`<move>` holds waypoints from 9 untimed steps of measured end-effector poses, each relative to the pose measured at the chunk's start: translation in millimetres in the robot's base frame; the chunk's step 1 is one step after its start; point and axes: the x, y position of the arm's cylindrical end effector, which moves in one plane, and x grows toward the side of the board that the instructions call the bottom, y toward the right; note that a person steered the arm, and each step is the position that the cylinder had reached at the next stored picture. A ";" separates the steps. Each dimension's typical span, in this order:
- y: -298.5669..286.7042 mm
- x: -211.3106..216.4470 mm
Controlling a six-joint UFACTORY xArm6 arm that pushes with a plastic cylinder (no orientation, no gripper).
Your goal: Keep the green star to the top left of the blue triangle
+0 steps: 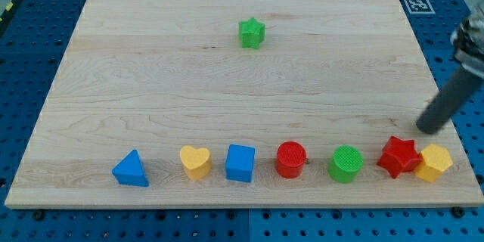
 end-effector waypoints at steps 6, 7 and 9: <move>-282.9 -185.7; -276.8 -174.9; -231.4 -166.0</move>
